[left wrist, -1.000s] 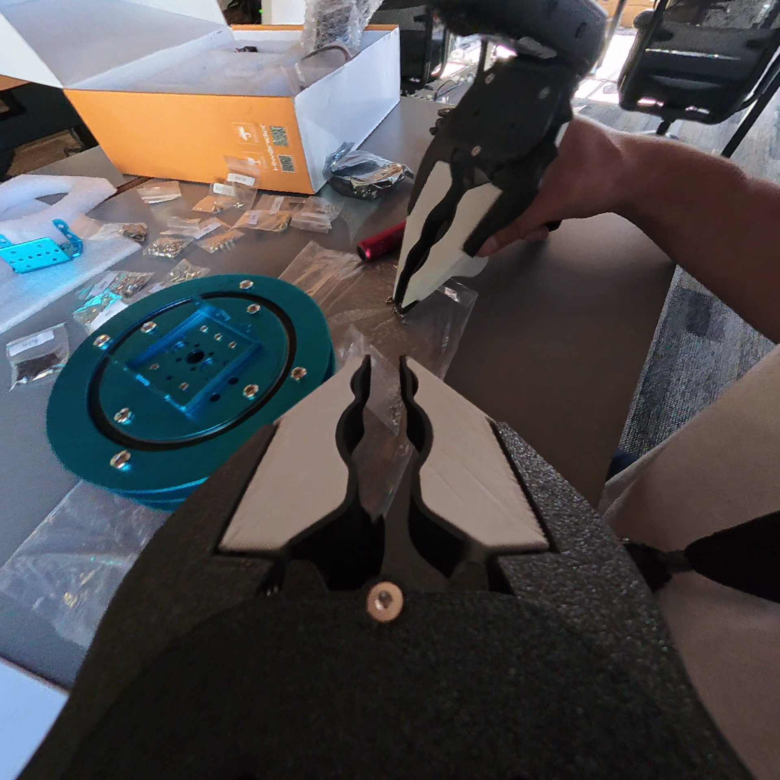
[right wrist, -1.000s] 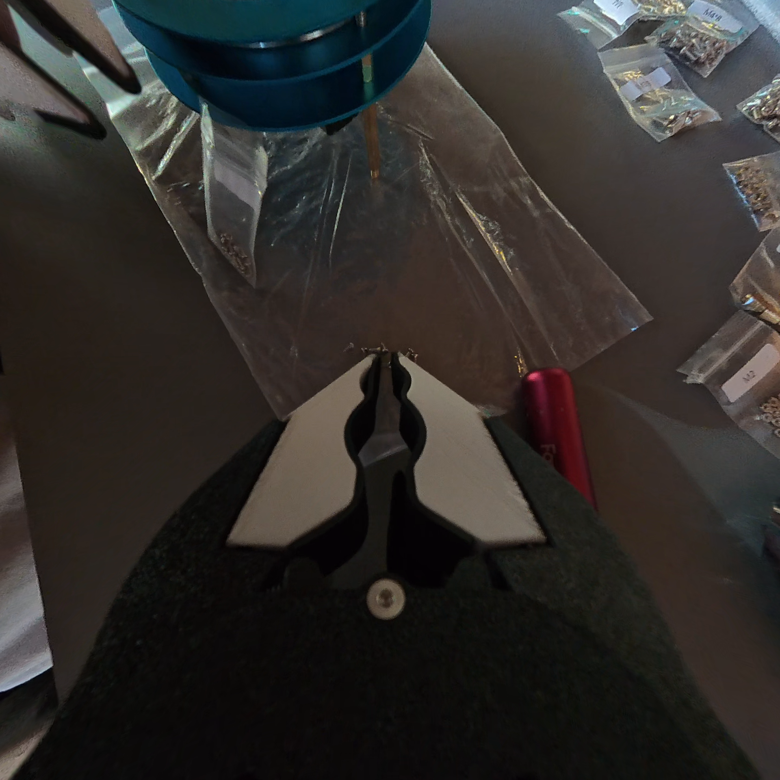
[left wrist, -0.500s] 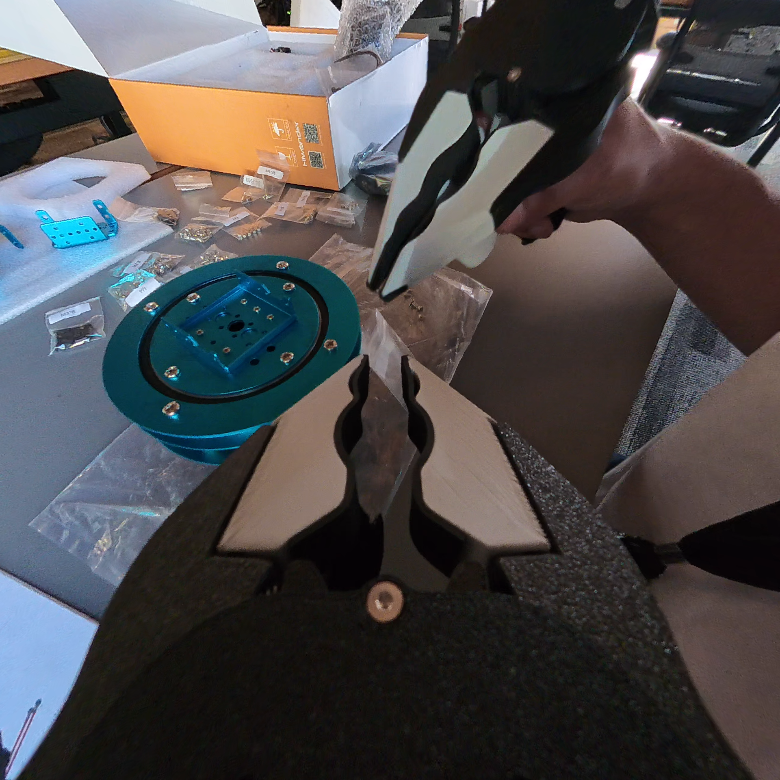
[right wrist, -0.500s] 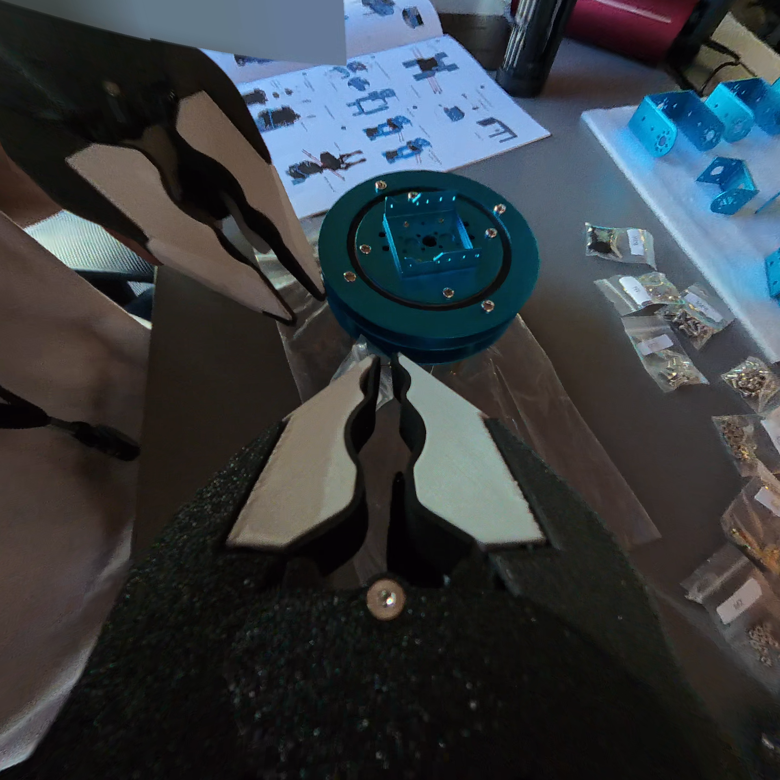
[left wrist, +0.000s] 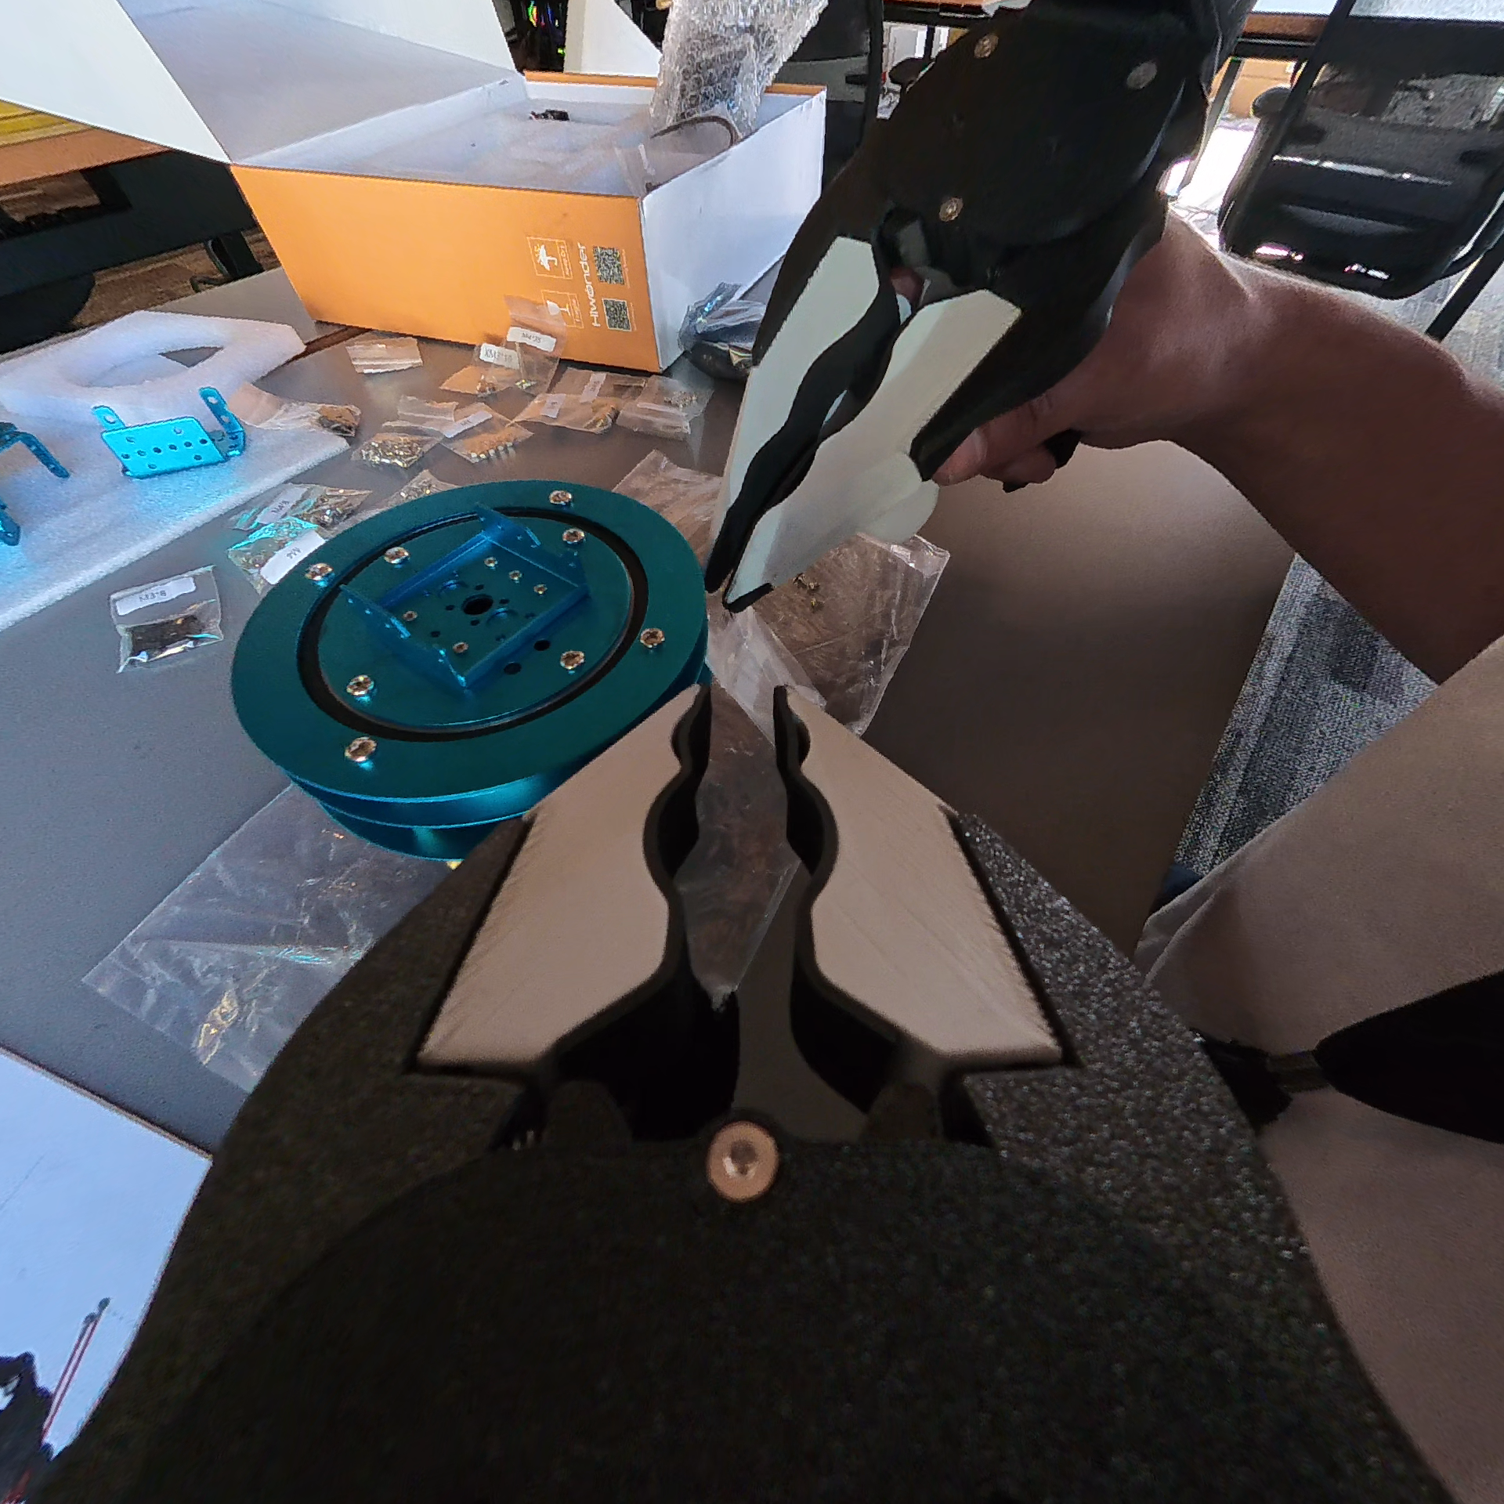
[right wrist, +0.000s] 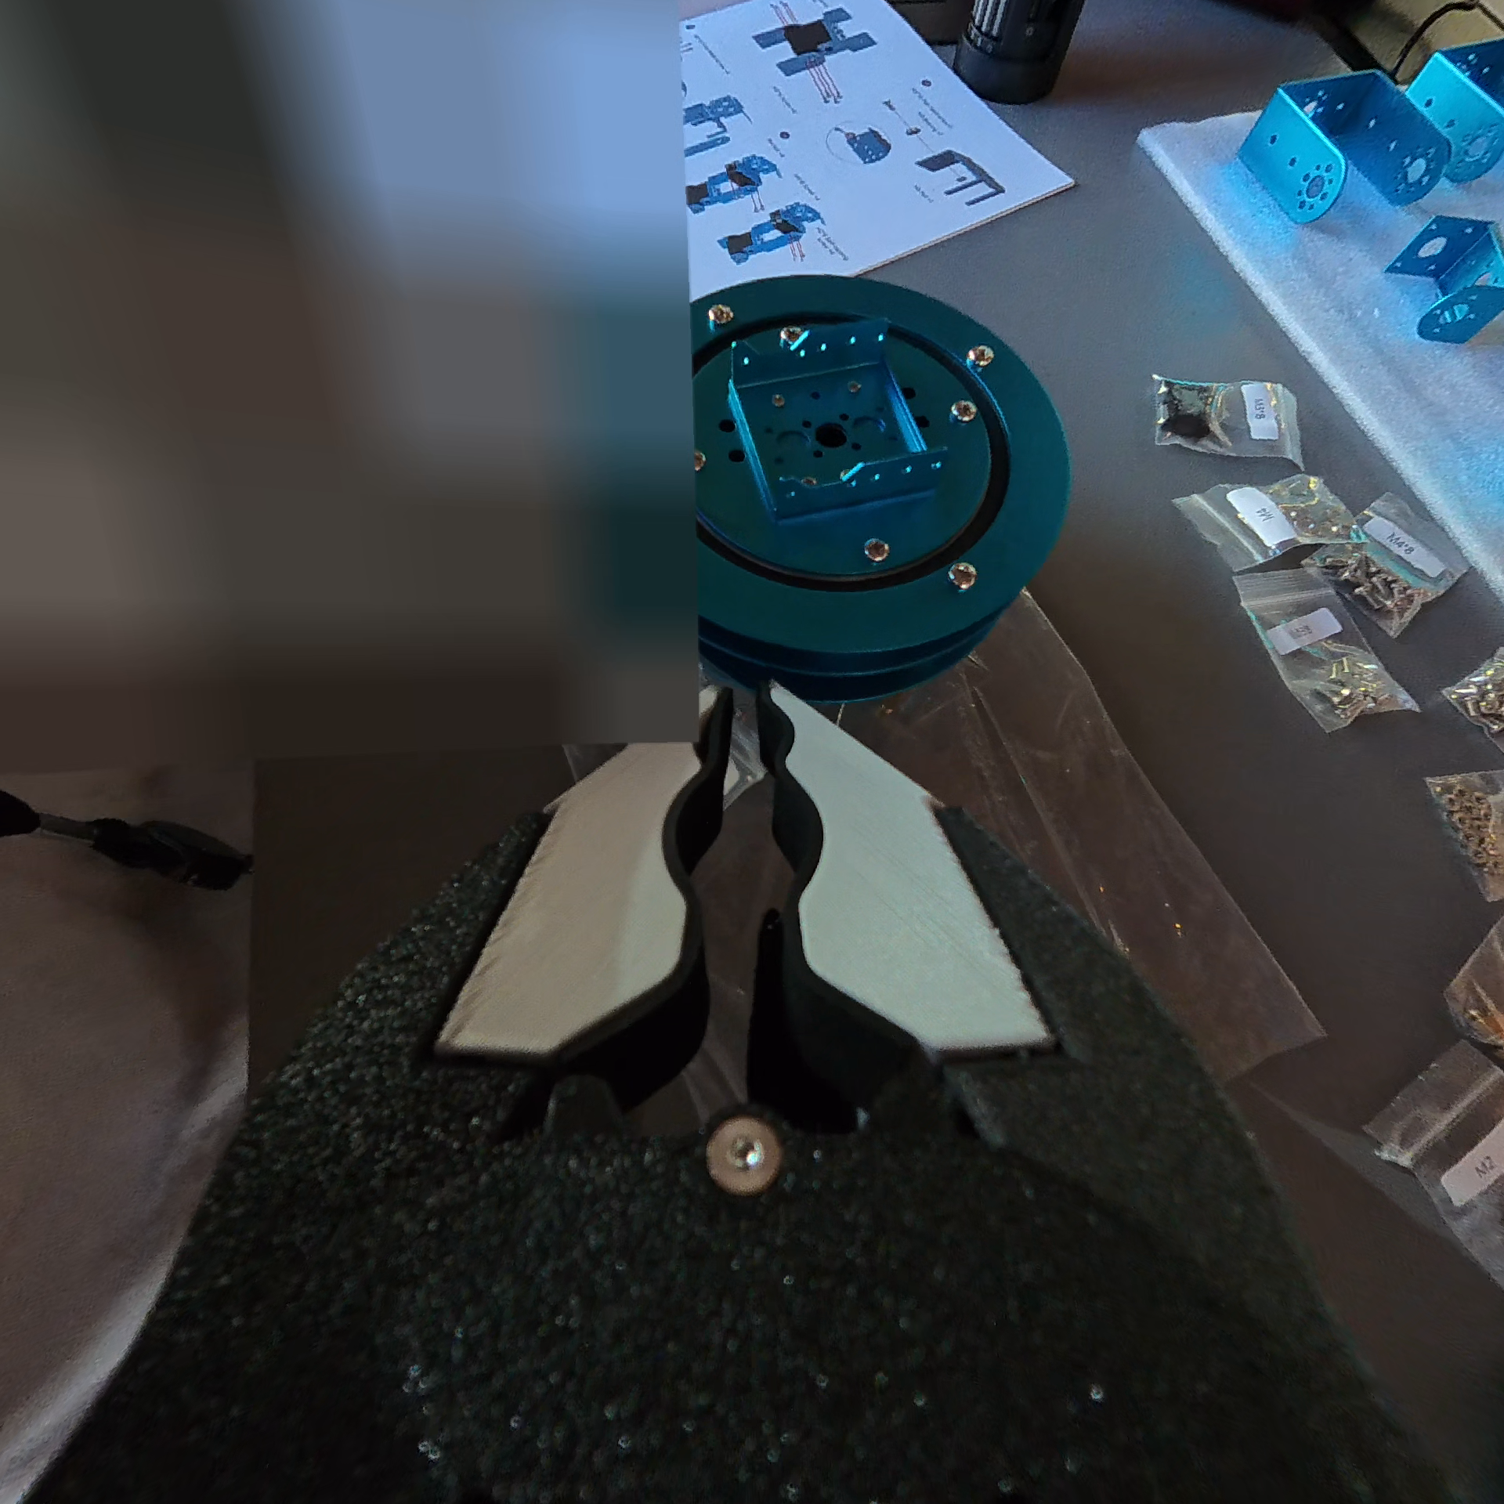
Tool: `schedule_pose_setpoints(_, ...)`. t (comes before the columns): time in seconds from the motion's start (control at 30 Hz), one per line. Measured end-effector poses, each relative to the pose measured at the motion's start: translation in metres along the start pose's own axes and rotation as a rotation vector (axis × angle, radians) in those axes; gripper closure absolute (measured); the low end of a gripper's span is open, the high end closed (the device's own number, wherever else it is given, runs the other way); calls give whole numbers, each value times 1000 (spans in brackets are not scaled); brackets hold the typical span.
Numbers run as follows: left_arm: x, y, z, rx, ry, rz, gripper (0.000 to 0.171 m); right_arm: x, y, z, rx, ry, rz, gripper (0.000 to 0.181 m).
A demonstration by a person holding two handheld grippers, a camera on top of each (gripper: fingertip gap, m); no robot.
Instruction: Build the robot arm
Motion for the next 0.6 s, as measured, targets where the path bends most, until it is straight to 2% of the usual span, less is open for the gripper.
schedule_pose_setpoints(0.2,-3,-1,0,-1,4,-12,157,-1,-1,0,-6,-8,0,176)
schedule_pose_setpoints(0.3,-5,-2,1,-1,-1,-23,157,-16,8,5,3,-3,46,176)
schedule_pose_setpoints(0.43,-9,-4,3,-6,-7,-38,157,-46,28,39,108,-48,142,174)
schedule_pose_setpoints(0.6,-8,-4,1,-10,-31,-14,156,-49,14,74,164,-109,153,174)
Point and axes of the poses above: each gripper's, where its closed fingertips meet, x out along the fingers, z out of its underside, y = z × x across the jaws, the point moved 3 cm from there along -x, back along the fingers, and after that the axes turned 7 degrees about z, right-handed, at the moved point
